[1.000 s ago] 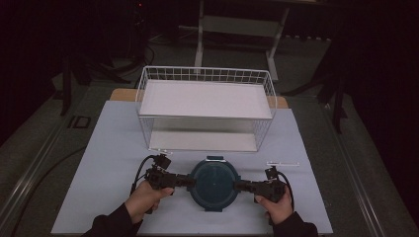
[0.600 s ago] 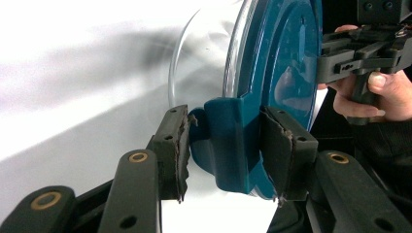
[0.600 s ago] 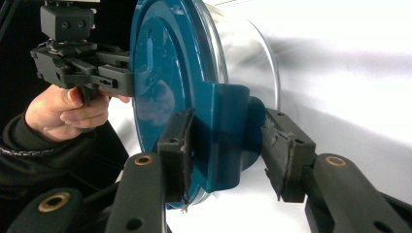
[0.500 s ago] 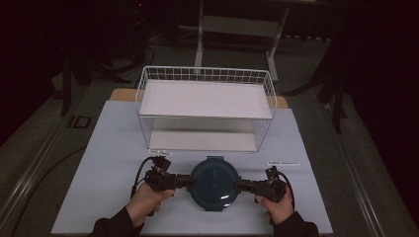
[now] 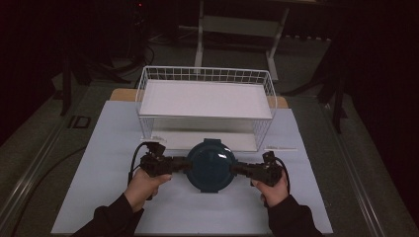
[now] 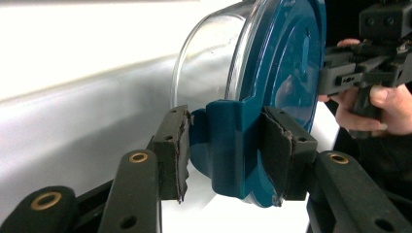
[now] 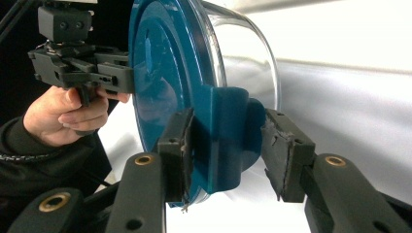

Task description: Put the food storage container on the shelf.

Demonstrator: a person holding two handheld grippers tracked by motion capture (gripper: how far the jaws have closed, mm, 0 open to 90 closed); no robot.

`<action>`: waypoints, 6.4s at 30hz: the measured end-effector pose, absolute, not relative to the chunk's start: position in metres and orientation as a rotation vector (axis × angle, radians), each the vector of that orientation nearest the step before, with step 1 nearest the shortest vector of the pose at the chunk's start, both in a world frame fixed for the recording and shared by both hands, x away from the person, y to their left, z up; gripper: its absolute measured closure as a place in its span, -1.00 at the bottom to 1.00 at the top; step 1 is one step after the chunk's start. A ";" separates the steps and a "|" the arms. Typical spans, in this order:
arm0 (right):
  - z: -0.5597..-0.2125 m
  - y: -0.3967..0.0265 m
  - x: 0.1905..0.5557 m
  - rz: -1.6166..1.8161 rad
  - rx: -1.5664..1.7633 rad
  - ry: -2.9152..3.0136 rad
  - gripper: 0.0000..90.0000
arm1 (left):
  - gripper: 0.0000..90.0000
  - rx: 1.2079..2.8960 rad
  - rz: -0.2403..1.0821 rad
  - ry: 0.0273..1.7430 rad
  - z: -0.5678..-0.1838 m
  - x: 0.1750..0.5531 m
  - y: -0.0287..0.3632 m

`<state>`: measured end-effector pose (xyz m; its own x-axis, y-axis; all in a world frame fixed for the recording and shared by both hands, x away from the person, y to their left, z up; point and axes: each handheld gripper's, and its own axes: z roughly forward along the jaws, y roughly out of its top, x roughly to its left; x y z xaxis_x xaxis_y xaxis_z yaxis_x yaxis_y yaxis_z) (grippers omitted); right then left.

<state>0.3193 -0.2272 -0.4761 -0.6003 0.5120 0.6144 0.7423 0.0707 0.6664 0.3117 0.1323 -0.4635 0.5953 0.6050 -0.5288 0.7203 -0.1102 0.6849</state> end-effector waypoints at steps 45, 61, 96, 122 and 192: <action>-0.502 -0.209 0.404 -1.657 -1.463 -2.219 0.13 | 0.10 1.662 0.040 1.153 -0.507 0.390 0.131; -0.491 -0.201 0.397 -1.688 -1.510 -2.313 -0.06 | -0.27 1.670 0.088 1.148 -0.499 0.387 0.132; -0.491 -0.153 0.316 -1.515 -1.215 -2.497 0.99 | -1.00 1.792 0.147 0.902 -0.480 0.278 0.153; -0.506 -0.125 0.349 -1.457 -1.265 -2.536 1.00 | -1.00 1.790 0.176 0.881 -0.491 0.272 0.155; -0.491 -0.200 0.292 -1.650 -1.167 -2.595 -0.68 | -1.00 1.817 0.214 0.812 -0.484 0.255 0.169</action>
